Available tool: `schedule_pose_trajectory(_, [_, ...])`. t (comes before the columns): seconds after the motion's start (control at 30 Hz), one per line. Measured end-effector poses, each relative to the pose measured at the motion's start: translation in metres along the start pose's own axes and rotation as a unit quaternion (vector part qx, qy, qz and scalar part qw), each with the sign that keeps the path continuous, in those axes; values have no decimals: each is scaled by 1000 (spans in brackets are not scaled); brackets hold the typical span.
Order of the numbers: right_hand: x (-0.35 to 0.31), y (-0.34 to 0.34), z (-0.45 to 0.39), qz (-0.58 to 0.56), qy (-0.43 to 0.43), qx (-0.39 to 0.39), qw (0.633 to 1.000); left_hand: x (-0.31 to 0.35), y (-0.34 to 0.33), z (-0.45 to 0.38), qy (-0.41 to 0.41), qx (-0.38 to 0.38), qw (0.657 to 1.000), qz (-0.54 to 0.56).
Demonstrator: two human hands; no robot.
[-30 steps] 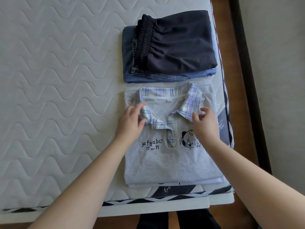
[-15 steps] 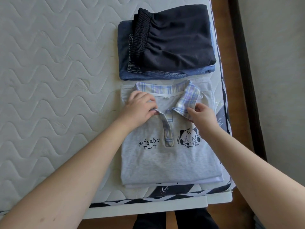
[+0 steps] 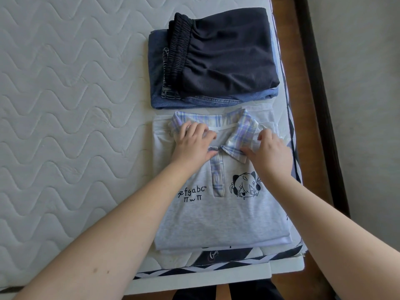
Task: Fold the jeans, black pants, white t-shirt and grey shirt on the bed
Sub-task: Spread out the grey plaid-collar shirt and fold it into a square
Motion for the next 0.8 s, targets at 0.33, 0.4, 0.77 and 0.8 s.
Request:
schedule_pose_trajectory(0.33, [-29,-29,2,14,225,-13,974,-19,-4,63,139,91,986,12])
schedule_pose_trajectory(0.4, [-23,-44,-6,54,230,-56,970,-22,-14,69,185,49,982,-1])
schedule_pose_trajectory(0.77, [-7,-46,-6,32,214,-40,976,-10,-44,81,213,-61,975,-14])
schedule_pose_trajectory(0.8, [0,-43,5,11,194,-37,980,-9,-40,89,212,-48,976,5])
Point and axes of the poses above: each hand's wrist, its own z-axis away from the middle knuckle, its own y-axis out of the back of the hand, x = y × z, the point moved 5 cm from there along -z, towards the middle knuckle, and after that the axes turned 3 degrees about -z, right-handed, at the moved point
